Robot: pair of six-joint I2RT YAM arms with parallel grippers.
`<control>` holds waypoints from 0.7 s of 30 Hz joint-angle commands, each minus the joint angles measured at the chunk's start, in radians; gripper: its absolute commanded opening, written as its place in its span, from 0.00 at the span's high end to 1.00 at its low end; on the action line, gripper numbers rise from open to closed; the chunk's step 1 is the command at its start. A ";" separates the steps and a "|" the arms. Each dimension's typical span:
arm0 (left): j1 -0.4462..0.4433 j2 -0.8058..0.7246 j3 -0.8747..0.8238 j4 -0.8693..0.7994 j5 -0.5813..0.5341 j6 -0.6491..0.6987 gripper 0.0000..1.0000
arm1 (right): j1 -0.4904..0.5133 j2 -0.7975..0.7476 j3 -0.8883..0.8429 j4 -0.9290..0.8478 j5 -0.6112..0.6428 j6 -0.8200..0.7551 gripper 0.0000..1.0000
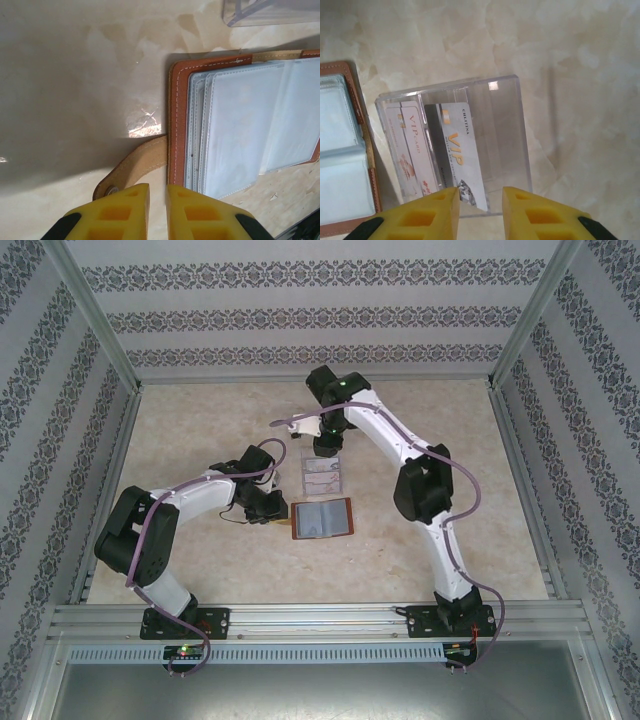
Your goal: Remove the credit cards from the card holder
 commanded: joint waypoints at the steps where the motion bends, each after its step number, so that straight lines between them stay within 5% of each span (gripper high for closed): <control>1: 0.008 -0.016 0.004 0.012 0.017 -0.006 0.84 | 0.009 -0.104 -0.152 0.173 0.024 0.153 0.69; 12: -0.006 0.025 0.043 0.051 0.058 -0.003 0.84 | 0.050 -0.368 -0.618 0.546 0.065 0.702 0.77; 21: -0.029 0.073 0.081 0.056 0.084 0.008 0.85 | 0.096 -0.475 -0.797 0.620 0.044 1.157 0.89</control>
